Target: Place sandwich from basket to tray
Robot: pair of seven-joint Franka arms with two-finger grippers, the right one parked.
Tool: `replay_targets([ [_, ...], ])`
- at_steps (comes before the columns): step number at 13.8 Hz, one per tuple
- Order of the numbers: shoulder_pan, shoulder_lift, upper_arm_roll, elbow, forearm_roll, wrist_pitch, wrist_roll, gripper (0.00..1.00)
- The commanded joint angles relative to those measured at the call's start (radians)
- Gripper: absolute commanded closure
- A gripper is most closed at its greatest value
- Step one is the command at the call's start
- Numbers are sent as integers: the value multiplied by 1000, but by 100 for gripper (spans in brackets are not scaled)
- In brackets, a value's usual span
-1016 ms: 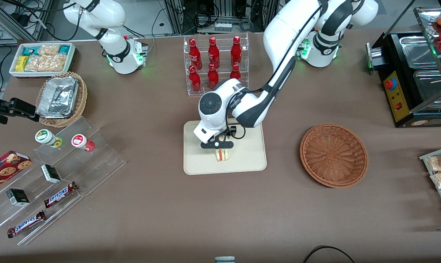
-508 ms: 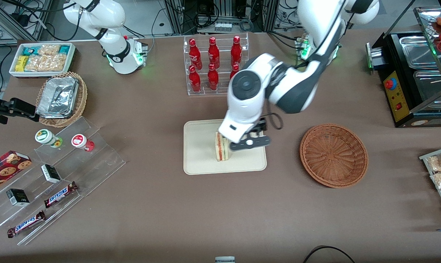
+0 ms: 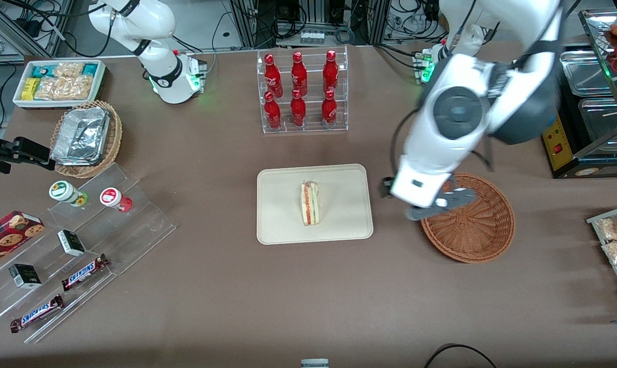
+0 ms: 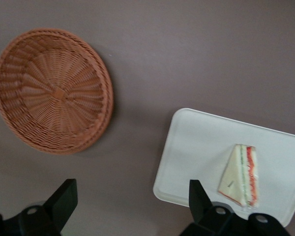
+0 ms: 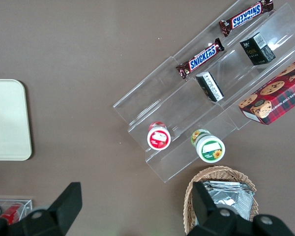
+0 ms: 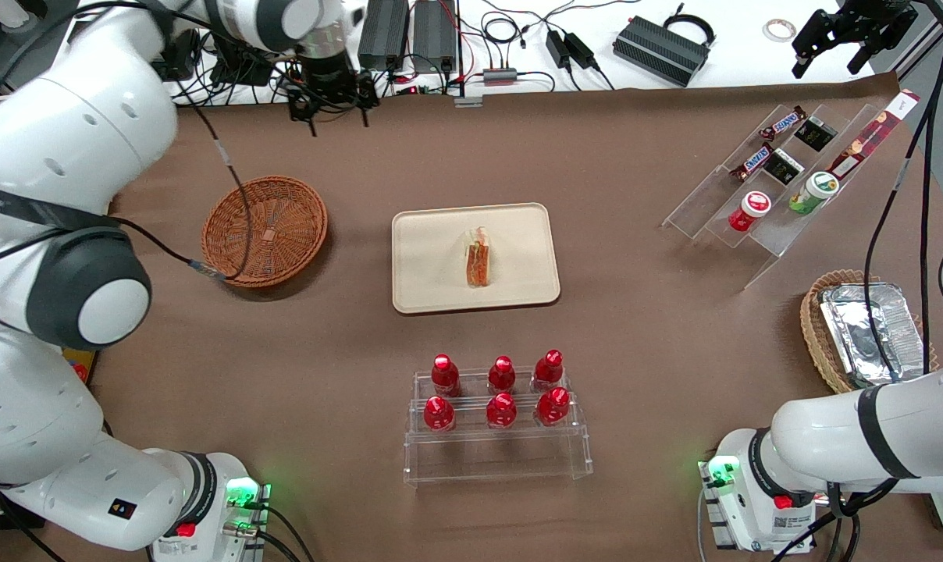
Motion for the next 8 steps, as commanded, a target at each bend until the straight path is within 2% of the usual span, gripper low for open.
replay_targets([
  [1,86,-88,-12,-102,-1,-3,105,0],
  [8,316,-201,-12,-225,-13,10,438,0],
])
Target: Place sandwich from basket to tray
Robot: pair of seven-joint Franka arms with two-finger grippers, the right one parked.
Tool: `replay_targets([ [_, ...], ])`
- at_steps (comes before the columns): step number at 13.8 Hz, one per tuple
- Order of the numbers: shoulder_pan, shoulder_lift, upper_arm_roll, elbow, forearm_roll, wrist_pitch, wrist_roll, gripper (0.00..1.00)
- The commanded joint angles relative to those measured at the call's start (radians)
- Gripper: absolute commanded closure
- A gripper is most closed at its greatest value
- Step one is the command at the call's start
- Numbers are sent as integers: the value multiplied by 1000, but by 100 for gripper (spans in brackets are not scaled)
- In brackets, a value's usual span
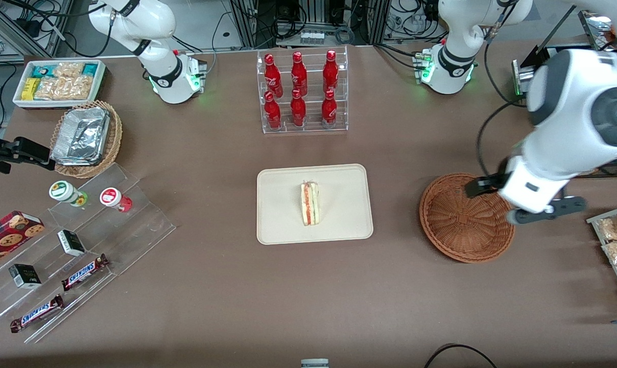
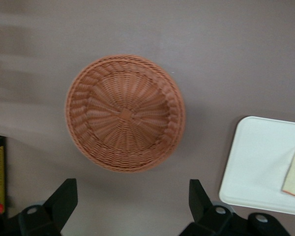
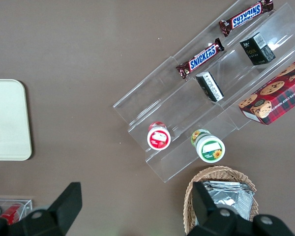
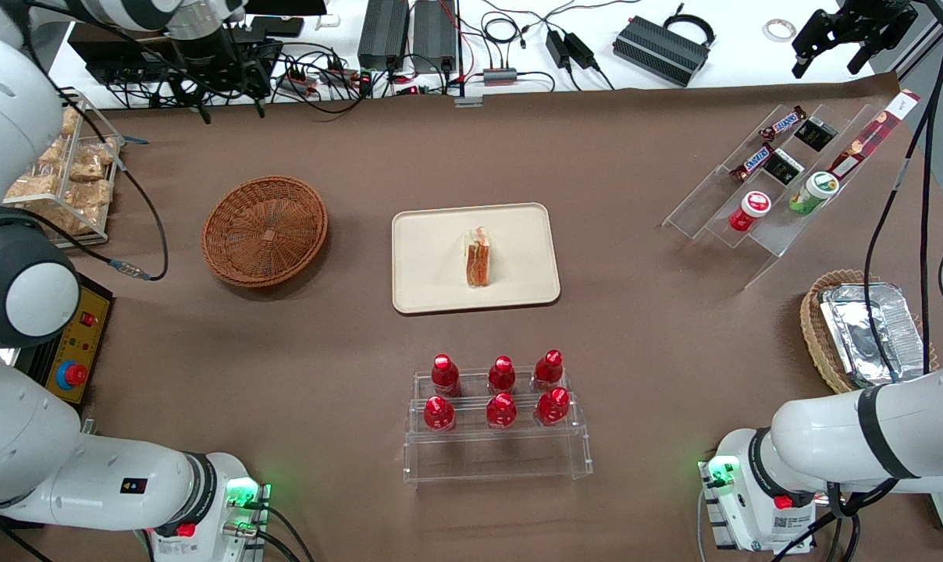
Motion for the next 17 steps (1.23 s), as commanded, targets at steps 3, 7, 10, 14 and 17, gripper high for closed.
replay_targets([
  [3,108,-108,-13,-138,-12,35,171,0],
  [7,131,-231,-9,-306,-12,118,211,0],
  [10,91,-305,29,-379,-12,136,252,0],
  [14,34,-284,98,-321,-11,129,291,0],
  [17,40,-216,95,-200,-11,54,297,0],
])
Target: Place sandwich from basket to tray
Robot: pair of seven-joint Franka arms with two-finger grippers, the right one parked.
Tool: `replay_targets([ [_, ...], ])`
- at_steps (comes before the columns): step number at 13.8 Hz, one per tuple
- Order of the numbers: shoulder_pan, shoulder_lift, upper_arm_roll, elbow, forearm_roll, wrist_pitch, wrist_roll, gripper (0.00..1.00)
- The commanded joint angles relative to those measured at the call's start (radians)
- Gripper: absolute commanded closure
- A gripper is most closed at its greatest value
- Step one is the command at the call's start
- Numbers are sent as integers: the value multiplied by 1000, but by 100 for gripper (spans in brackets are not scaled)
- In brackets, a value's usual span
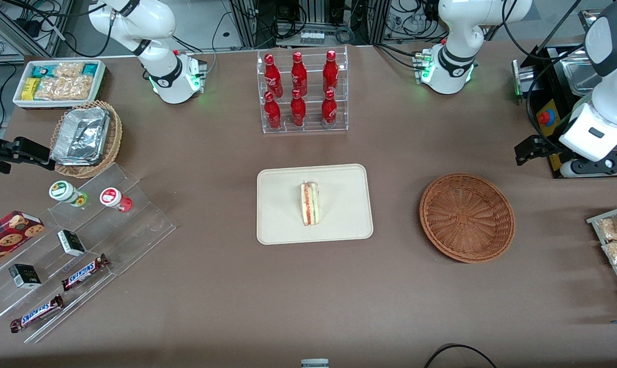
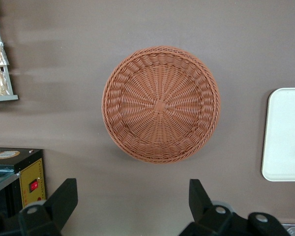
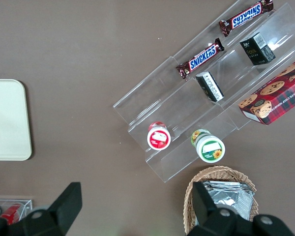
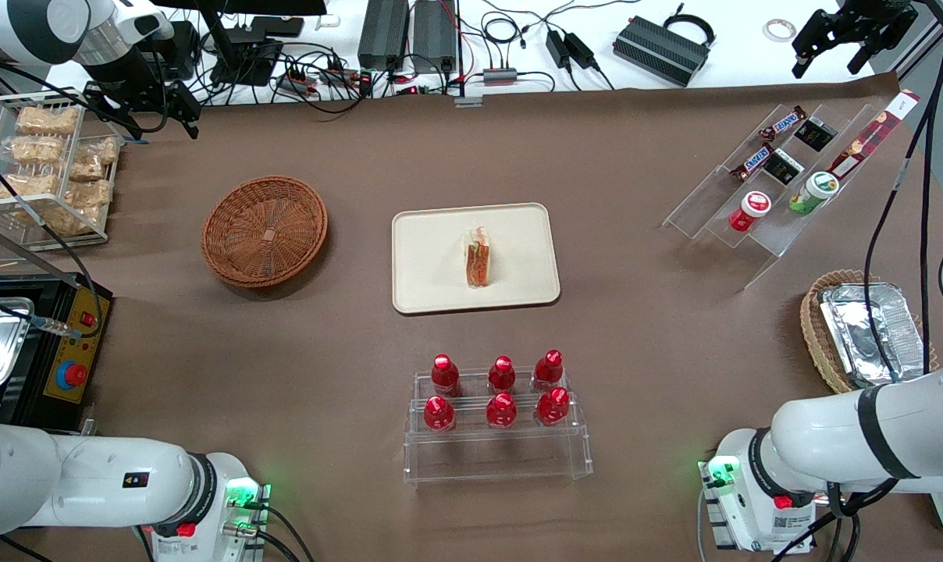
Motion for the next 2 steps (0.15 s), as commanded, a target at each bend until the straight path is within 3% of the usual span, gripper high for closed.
replay_targets([
  [1,-10,77,10,142,-9,-82,18,0],
  [2,-7,90,10,172,-14,-100,18,0],
])
